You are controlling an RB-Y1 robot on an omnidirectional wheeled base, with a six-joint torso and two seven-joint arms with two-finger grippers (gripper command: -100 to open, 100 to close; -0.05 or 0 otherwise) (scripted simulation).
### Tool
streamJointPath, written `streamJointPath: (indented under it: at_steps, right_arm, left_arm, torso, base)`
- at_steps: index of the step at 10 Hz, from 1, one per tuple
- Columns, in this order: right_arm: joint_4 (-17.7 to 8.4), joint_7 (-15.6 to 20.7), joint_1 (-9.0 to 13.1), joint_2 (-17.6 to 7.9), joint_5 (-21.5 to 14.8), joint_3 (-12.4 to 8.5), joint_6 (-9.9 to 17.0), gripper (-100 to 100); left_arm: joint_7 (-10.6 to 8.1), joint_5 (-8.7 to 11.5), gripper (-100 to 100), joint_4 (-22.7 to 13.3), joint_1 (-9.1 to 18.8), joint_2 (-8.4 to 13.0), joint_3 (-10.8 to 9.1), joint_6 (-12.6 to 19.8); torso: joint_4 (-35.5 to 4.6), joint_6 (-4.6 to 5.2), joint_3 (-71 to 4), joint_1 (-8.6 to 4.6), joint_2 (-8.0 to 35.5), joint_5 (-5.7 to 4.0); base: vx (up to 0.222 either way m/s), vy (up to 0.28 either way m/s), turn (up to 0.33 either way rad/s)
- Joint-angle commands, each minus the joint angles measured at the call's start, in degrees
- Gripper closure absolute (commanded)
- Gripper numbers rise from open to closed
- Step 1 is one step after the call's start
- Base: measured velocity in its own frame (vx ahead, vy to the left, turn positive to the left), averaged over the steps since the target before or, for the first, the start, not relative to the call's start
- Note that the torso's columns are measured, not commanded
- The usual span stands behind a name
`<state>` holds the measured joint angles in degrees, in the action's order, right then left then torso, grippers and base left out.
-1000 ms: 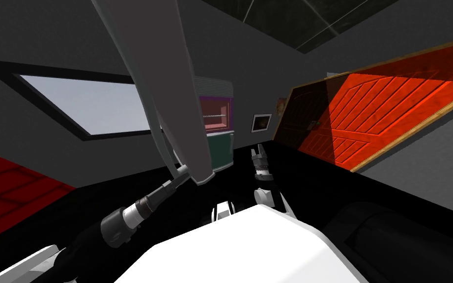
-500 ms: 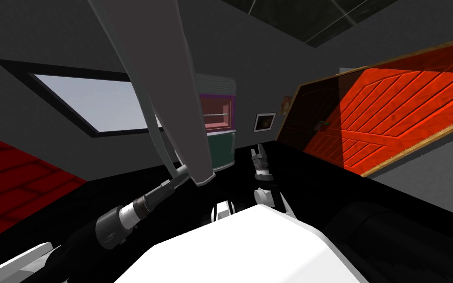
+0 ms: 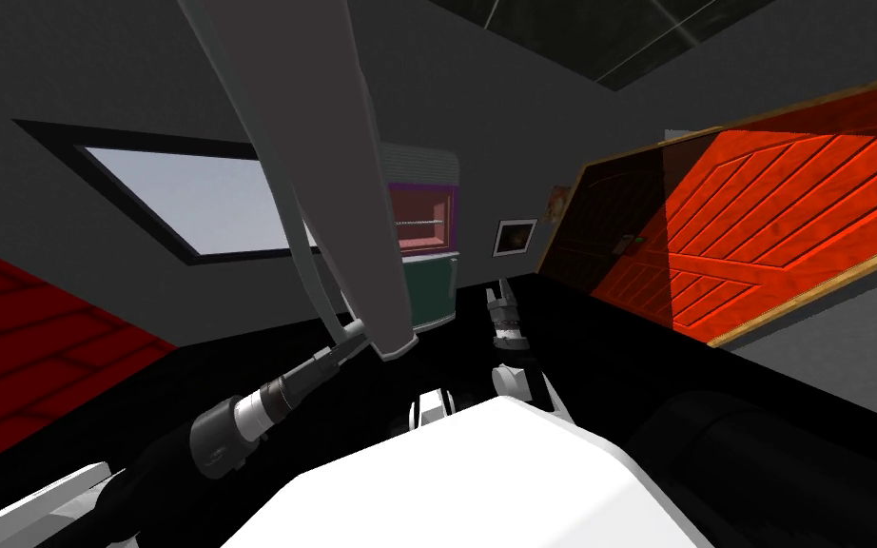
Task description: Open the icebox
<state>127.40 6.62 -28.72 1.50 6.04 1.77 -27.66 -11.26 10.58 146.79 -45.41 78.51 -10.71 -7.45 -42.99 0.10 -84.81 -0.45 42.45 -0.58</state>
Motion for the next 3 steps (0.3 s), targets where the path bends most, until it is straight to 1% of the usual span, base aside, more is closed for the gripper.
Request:
streamJointPath:
  at_steps: [1, 2, 3]
  right_arm:
    - [0.00, 0.00, 0.00, 0.00, 0.00, 0.00, 0.00, 0]
    - [0.00, 0.00, 0.01, 0.00, 0.00, 0.00, 0.00, 0]
    - [0.00, 0.00, 0.01, 0.00, 0.00, 0.00, 0.00, 0]
  left_arm:
    - [-0.03, 0.22, -100, 0.86, 0.16, 0.00, -3.20, -0.83]
    - [-0.03, 0.22, -100, 0.86, 0.16, 0.00, -3.20, -0.83]
    - [-0.77, 1.08, -100, 1.03, -0.34, 1.30, -4.66, -1.48]
  torso:
    - [-0.11, 0.05, 0.02, 0.00, 0.09, -0.05]
    - [-0.24, 0.07, -0.06, 0.02, 0.07, -0.13]
    - [-0.33, 0.06, -0.07, -0.06, 0.13, -0.20]
  base:
    - [-0.006, -0.012, -0.007]
    - [-0.012, -0.007, -0.005]
    - [0.005, -0.013, 0.117]
